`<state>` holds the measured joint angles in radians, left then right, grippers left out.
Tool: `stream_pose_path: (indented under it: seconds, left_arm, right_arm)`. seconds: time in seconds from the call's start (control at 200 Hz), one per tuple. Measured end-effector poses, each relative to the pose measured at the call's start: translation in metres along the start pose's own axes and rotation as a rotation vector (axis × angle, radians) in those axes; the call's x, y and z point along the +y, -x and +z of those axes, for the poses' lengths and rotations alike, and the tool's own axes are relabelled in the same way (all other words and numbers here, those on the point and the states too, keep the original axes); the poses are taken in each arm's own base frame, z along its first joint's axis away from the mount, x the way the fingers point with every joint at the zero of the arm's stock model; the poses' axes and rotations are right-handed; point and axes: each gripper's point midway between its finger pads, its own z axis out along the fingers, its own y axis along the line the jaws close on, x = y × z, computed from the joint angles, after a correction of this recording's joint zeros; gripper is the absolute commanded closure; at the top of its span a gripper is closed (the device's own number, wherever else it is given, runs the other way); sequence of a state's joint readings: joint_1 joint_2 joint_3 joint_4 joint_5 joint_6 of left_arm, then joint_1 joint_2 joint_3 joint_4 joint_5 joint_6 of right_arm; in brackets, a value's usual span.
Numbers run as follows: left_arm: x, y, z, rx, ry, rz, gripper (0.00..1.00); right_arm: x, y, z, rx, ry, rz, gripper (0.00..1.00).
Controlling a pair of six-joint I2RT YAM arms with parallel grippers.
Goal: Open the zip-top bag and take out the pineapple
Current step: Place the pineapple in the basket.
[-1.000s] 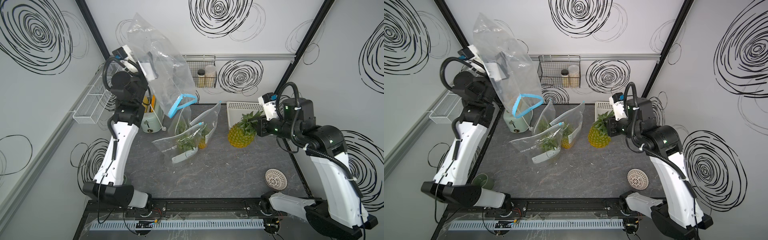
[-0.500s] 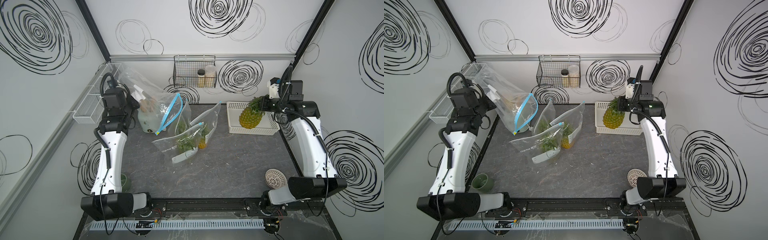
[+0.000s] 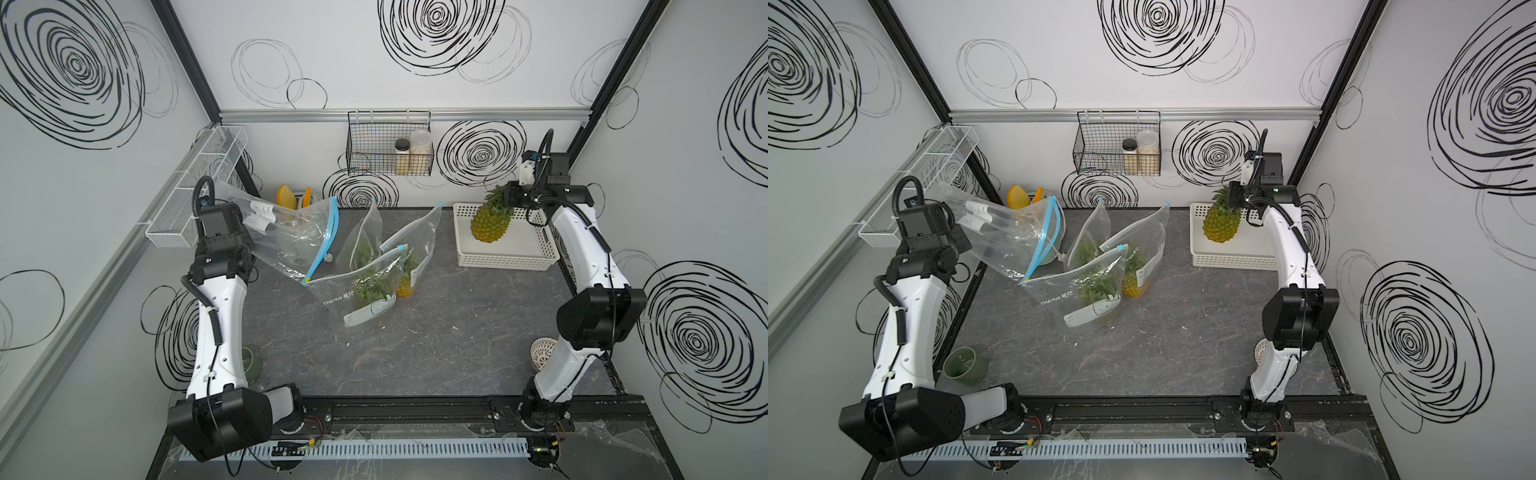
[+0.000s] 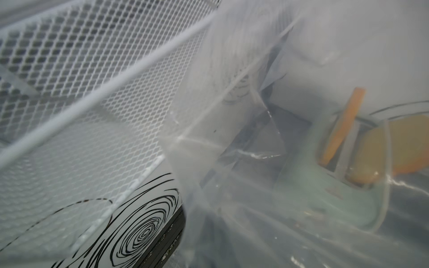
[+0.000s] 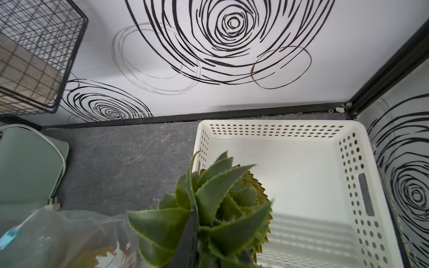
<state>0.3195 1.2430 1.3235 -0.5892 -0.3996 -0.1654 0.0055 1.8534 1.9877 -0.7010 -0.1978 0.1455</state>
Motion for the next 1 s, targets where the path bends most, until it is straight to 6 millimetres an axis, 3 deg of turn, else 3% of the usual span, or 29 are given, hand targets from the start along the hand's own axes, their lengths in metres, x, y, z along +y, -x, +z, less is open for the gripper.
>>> stream_pose_path:
  seconds: [0.185,0.365,0.73,1.001]
  left_arm:
    - [0.017,-0.037,0.013,0.079,0.063,0.024,1.00]
    - [0.028,-0.069,0.022,0.146,0.103,0.040,1.00]
    - [0.044,-0.112,0.031,0.223,0.159,0.075,1.00]
    - [0.052,-0.138,0.034,0.265,0.176,0.090,1.00]
  right_arm:
    - [-0.001,0.010,0.038,0.006,0.005,-0.011,1.00]
    - [0.000,0.006,0.060,0.017,0.015,-0.016,1.00]
    - [-0.008,-0.007,0.122,0.063,0.027,-0.020,1.00]
    - [-0.008,-0.010,0.135,0.066,0.043,-0.022,1.00]
